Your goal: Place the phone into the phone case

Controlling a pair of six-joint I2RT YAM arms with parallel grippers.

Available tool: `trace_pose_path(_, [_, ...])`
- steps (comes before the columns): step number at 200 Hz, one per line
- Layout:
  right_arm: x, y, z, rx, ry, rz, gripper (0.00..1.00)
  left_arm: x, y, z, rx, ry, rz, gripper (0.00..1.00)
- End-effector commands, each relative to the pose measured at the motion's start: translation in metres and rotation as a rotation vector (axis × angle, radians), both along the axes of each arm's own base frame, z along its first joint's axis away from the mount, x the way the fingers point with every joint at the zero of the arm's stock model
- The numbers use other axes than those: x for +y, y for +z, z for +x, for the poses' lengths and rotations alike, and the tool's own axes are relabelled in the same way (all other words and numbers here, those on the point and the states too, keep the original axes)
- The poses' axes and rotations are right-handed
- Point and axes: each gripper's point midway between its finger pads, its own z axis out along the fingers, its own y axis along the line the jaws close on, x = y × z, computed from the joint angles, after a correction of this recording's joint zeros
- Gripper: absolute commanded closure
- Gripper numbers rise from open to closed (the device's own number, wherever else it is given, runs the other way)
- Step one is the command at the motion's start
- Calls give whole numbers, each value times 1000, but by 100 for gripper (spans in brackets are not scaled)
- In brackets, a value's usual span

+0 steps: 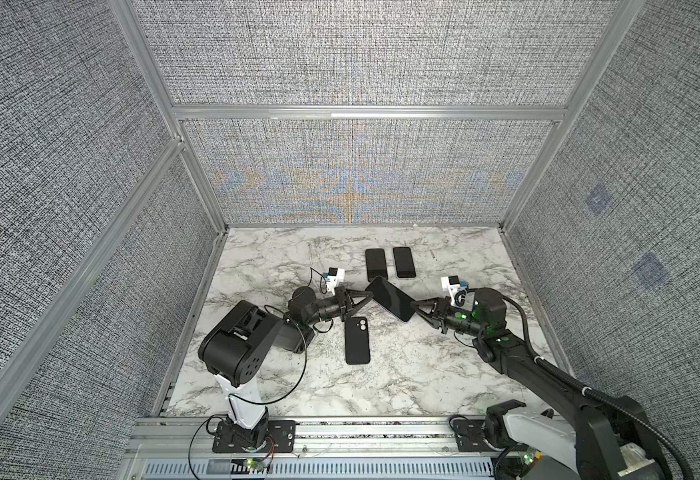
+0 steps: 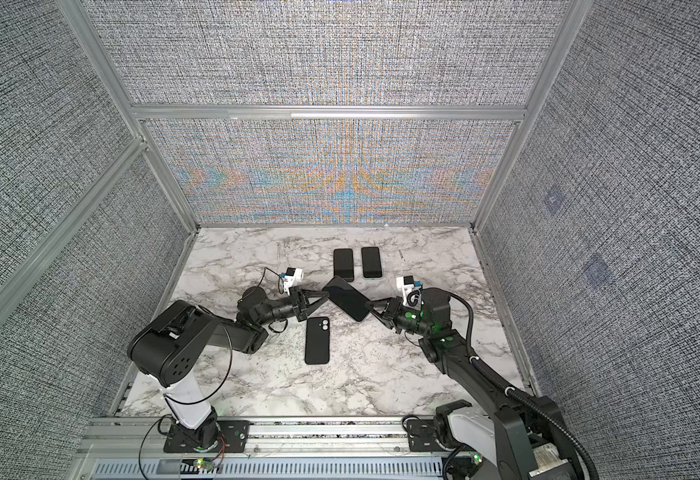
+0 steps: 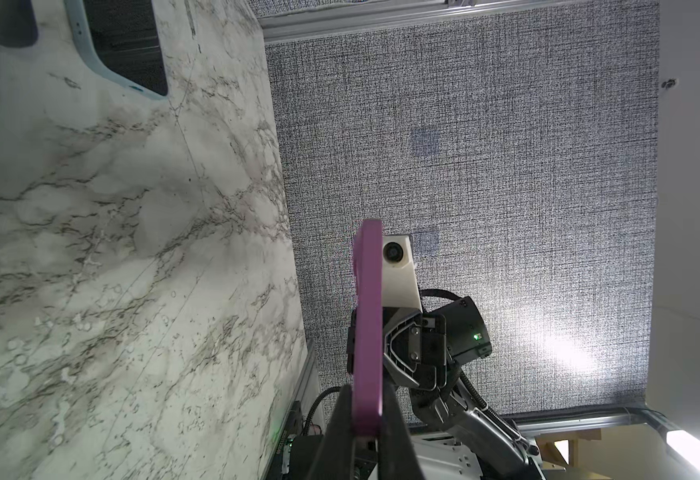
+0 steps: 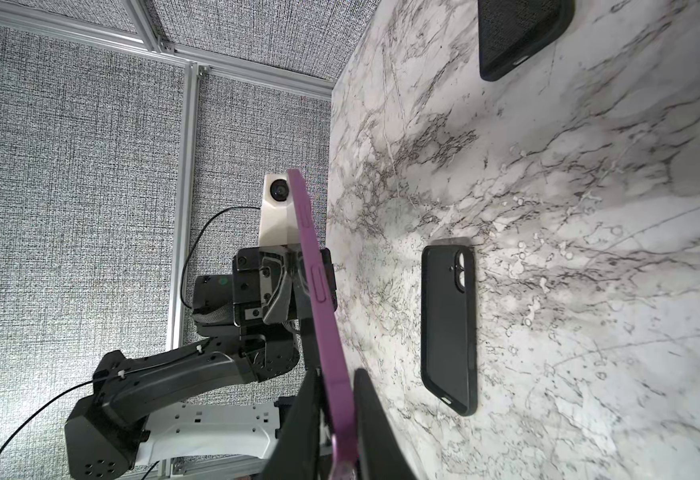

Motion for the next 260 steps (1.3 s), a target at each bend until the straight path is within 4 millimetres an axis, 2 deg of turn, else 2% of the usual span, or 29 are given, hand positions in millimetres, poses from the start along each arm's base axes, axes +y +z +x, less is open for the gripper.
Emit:
trace_pose_path(1, [3, 15, 1, -60, 20, 19, 86, -1, 3, -5, -44, -18, -5, 93])
trace_pose_path(35, [0, 15, 1, -55, 19, 6, 88, 2, -10, -4, -39, -6, 26, 69])
trace_pose_path(65, [-11, 13, 0, -47, 0, -43, 92, 11, -38, -2, -30, -3, 145, 50])
trace_pose_path(87, [-20, 12, 1, -48, -15, -79, 93, 19, -69, -1, -16, -37, 347, 42])
trace_pose_path(101, [-24, 12, 2, -54, -16, -90, 94, 28, -88, 0, -20, -56, 541, 38])
trace_pose_path(117, [-27, 11, 3, -45, -17, -87, 94, 42, -101, 2, -52, -94, 764, 36])
trace_pose_path(146, [-32, 7, 6, -73, 0, -93, 94, 66, -109, 10, -114, -170, 1076, 36])
trace_pose_path(179, [-39, 8, 10, -86, 5, -49, 95, 69, -117, 10, -245, -349, 1319, 37])
trace_pose_path(207, [-44, 4, 10, -69, -2, -22, 95, 55, -119, 13, -392, -494, 1396, 38])
trace_pose_path(234, [-43, 1, 9, -63, 8, -8, 95, 54, -124, 18, -465, -574, 1447, 40])
trace_pose_path(260, [-43, -2, 8, -56, 13, -8, 95, 52, -130, 16, -500, -627, 1477, 40])
